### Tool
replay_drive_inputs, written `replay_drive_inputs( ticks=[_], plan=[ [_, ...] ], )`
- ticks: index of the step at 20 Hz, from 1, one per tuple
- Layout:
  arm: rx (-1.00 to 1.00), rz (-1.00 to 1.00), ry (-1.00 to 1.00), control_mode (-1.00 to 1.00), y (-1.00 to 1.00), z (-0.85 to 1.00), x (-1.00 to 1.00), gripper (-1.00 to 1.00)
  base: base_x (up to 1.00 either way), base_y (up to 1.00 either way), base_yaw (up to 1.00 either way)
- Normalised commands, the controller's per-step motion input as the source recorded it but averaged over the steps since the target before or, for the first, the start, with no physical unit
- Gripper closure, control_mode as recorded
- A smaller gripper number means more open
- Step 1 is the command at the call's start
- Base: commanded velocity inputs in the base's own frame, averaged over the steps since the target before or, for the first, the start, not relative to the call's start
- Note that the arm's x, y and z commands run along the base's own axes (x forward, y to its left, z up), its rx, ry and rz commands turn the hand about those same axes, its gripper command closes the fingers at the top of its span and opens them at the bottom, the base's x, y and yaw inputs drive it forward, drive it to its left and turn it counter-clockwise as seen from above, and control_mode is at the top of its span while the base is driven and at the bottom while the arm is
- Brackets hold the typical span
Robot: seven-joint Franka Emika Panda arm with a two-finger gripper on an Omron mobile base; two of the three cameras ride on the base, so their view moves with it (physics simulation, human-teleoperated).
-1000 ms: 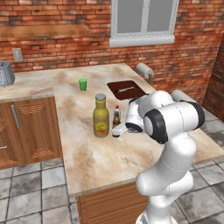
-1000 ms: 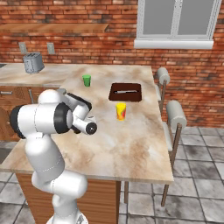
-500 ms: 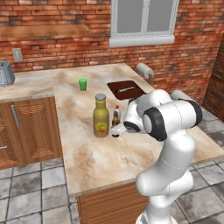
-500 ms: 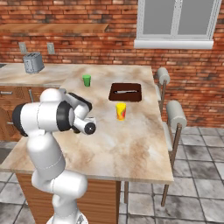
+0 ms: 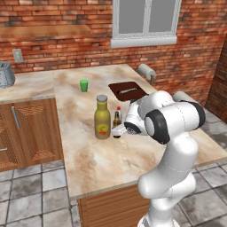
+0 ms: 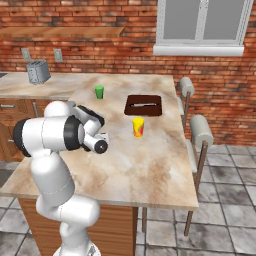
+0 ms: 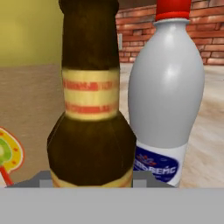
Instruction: Place the drinks on the dining counter in a tight cluster.
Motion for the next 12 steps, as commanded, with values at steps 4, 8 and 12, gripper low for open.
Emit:
replay_drive_inputs(
  ticks=[4, 8, 12],
  plan=[
    [0.00, 0.00, 0.00, -1.00, 0.00, 0.00, -0.01, 1.00, 0.00, 0.00, 0.00],
    [0.00, 0.00, 0.00, -1.00, -0.01, 0.00, -0.02, 1.00, 0.00, 0.00, 0.00],
    [0.00, 0.00, 0.00, -1.00, -0.01, 0.00, 0.00, 1.00, 0.00, 0.00, 0.00]
  ],
)
